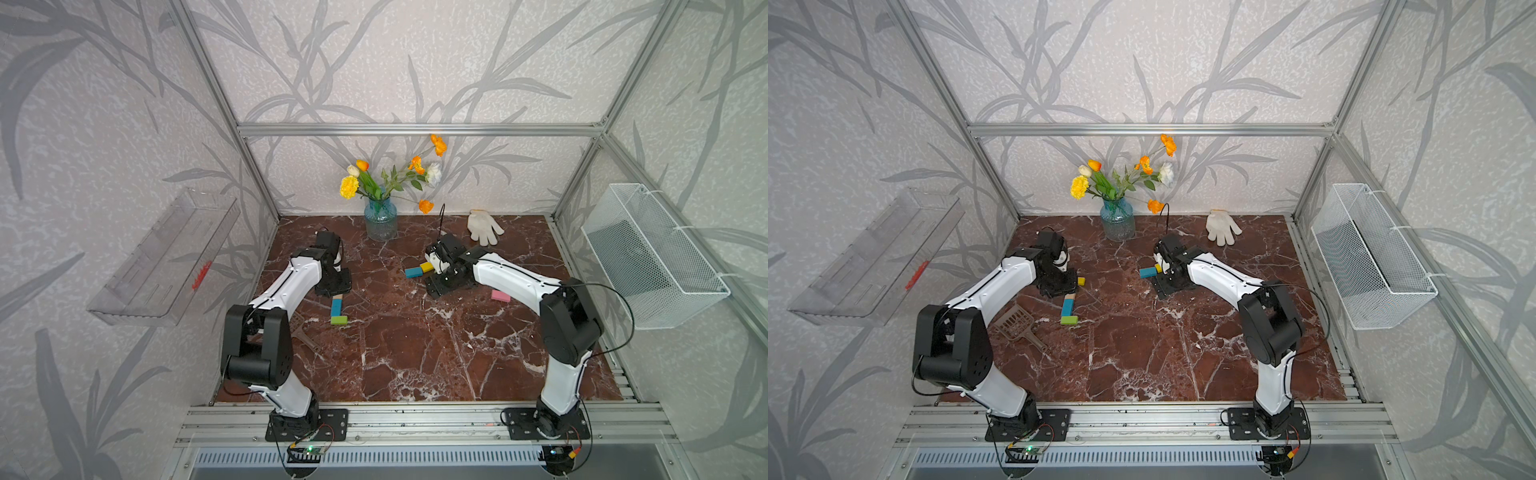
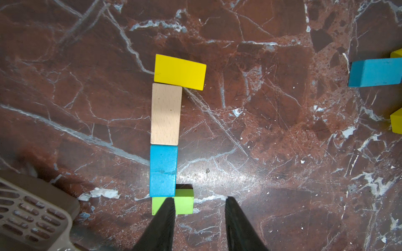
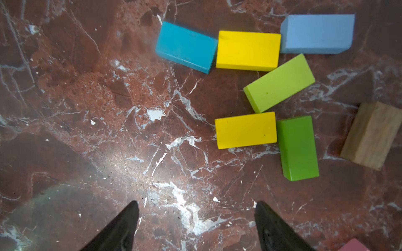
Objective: Assemble the letter c with building blocks
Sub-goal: Pick up the building block from the center of the board.
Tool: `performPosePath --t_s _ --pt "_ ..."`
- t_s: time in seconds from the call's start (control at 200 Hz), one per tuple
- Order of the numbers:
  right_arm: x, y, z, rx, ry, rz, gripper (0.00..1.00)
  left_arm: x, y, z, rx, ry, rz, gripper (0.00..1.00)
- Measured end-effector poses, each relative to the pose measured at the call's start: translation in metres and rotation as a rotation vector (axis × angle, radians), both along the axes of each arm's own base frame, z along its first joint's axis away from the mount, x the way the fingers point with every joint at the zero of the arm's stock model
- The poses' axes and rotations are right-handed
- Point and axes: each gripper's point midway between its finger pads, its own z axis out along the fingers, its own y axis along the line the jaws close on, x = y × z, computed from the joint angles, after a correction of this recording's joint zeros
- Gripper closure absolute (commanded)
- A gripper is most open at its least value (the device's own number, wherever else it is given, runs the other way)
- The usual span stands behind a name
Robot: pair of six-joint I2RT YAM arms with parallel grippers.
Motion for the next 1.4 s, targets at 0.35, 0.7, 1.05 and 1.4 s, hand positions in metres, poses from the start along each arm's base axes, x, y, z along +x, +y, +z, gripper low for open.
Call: performPosePath --t_s 0.35,0.7,1.05,1.4 --pt "0.019 -0.012 -0.021 -0.016 0.035 0.025 0.09 0.0 -0.005 -0.001 -0.029 -0.005 -0.014 0.59" --pt "0.026 -0.018 -0.047 -0.015 0.088 0.021 0.08 0.0 -0.01 -0.001 -0.056 -0.004 -0.02 0.59" --pt "0.039 -0.018 -0.06 -0.033 0.091 0.006 0.07 0.002 -0.012 0.0 -0.068 -0.01 -0.022 0.59" --pt "0.053 -0.019 -0.064 -0.058 0.069 0.013 0.07 0.003 -0.015 -0.001 -0.086 -0.005 -0.022 0.58"
